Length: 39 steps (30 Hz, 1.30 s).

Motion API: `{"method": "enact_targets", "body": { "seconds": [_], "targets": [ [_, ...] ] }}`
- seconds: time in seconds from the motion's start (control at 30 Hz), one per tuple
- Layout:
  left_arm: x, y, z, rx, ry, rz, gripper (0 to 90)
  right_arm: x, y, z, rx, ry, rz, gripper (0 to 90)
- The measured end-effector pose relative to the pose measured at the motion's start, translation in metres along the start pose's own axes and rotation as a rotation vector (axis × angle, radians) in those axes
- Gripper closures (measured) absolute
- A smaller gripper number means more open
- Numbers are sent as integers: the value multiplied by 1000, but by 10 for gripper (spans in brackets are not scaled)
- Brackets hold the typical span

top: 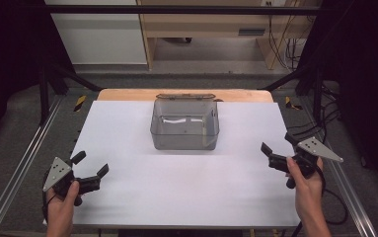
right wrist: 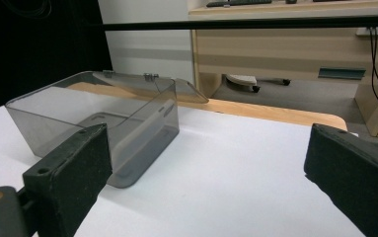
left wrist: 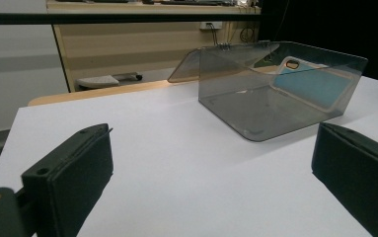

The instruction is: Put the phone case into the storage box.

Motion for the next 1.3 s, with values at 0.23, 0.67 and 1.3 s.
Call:
{"method": "enact_targets", "body": {
  "seconds": [0.23,0.67,1.3],
  "targets": [
    [-1,-2,-1,0,-3,-3,25,-11,2,-7,3,9,-23,44],
    [-1,-3,-1,-8,10,-19,23,-30,-1,-9,13,27,-43,43],
    [-1,-1,-1,-20,12,-4,23,-54,-11,-4,59,1,-39,41]
  ]
}}
Point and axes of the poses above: each handheld gripper's, and its own axes: z roughly forward along the jaws, x roughly out of its top, y roughly to its right, the point moved 4 cm from there along z, roughly forward along the jaws, and after that the axes turned 6 degrees about x, right-handed, at the moved point
